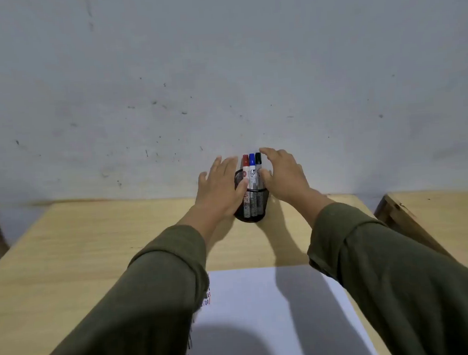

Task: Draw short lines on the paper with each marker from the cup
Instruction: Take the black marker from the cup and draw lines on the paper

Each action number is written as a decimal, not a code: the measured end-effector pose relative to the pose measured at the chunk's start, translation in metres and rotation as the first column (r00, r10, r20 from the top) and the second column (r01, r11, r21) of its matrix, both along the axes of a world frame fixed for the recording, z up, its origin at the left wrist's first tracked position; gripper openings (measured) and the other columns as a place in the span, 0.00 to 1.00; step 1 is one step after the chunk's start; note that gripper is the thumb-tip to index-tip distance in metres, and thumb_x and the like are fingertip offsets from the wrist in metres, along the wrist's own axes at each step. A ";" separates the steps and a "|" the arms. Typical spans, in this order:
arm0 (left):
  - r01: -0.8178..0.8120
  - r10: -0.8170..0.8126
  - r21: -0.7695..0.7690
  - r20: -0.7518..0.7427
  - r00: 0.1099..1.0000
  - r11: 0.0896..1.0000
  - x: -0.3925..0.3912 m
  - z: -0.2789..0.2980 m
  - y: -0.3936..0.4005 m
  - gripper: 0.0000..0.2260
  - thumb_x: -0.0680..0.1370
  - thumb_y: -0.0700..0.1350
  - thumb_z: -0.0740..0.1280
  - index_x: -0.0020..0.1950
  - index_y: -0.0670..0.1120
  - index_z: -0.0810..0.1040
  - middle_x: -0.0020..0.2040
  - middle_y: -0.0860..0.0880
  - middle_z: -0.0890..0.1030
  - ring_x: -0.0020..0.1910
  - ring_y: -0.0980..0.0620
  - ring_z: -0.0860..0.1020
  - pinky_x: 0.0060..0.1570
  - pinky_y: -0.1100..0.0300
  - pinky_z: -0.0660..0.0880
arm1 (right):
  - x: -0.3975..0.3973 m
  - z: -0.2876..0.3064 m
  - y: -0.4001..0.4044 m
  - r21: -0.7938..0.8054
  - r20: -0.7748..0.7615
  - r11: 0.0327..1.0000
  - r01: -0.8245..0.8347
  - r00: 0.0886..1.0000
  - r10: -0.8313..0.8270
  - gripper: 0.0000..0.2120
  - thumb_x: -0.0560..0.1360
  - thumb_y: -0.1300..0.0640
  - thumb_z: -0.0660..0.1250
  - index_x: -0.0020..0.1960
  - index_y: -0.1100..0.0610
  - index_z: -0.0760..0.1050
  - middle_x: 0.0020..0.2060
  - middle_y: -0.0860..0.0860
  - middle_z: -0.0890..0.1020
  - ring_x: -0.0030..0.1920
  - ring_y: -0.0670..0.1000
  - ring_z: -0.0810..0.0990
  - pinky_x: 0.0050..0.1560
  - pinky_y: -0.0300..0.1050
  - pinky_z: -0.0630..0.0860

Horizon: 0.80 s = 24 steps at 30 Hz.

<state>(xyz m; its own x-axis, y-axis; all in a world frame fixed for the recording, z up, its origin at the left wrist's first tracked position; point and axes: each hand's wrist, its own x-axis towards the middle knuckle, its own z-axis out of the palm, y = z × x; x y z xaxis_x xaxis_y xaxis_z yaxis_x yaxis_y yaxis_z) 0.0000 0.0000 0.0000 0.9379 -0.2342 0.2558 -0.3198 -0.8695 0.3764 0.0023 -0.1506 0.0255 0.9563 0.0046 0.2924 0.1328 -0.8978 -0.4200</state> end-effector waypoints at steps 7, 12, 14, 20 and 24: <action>0.054 -0.054 -0.021 0.003 0.999 0.998 0.006 -0.022 -0.002 0.25 0.81 0.54 0.50 0.77 0.48 0.53 0.77 0.51 0.59 0.78 0.52 0.49 0.73 0.46 0.51 | 0.020 -0.006 -0.009 -0.050 -0.037 0.999 -0.011 0.999 0.009 0.23 0.78 0.56 0.59 0.72 0.53 0.62 0.66 0.59 0.71 0.67 0.58 0.67 0.65 0.57 0.65; 0.059 -0.059 -0.017 0.002 0.998 0.998 0.008 -0.030 -0.002 0.24 0.82 0.54 0.48 0.77 0.48 0.55 0.77 0.51 0.60 0.78 0.51 0.50 0.72 0.46 0.52 | 0.027 -0.008 -0.015 -0.050 -0.010 0.998 -0.032 0.999 0.032 0.21 0.77 0.57 0.60 0.70 0.52 0.65 0.61 0.59 0.73 0.64 0.59 0.69 0.62 0.58 0.69; 0.055 -0.055 -0.014 -0.003 0.998 0.998 0.008 -0.032 -0.002 0.25 0.82 0.55 0.47 0.77 0.48 0.54 0.77 0.51 0.59 0.78 0.51 0.50 0.72 0.46 0.52 | 0.029 -0.009 -0.018 -0.045 -0.008 0.998 -0.042 0.999 0.042 0.20 0.77 0.56 0.61 0.69 0.51 0.66 0.59 0.59 0.74 0.62 0.59 0.70 0.61 0.59 0.69; 0.050 -0.051 -0.051 -0.018 0.999 0.997 0.004 -0.030 -0.003 0.24 0.82 0.54 0.48 0.77 0.48 0.53 0.77 0.50 0.59 0.78 0.51 0.50 0.73 0.46 0.52 | 0.023 -0.009 -0.012 0.094 0.025 0.994 -0.051 0.999 0.049 0.19 0.74 0.55 0.67 0.63 0.52 0.67 0.54 0.56 0.78 0.54 0.56 0.76 0.51 0.50 0.74; 0.029 -0.032 -0.070 -0.040 0.999 0.997 0.002 -0.026 -0.005 0.24 0.82 0.54 0.49 0.77 0.48 0.54 0.77 0.50 0.59 0.78 0.51 0.49 0.72 0.46 0.52 | 0.016 -0.007 -0.008 0.205 0.038 0.977 -0.055 0.998 0.048 0.18 0.74 0.60 0.67 0.61 0.55 0.65 0.45 0.55 0.80 0.47 0.55 0.77 0.47 0.50 0.75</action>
<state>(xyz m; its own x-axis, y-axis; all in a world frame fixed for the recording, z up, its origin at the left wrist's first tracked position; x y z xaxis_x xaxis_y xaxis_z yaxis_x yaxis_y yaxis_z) 0.0022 -0.0049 -0.0258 0.9408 -0.2457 0.2334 -0.3284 -0.8312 0.4486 0.0187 -0.1586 0.0188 0.9463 -0.0100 0.3230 0.1932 -0.7838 -0.5902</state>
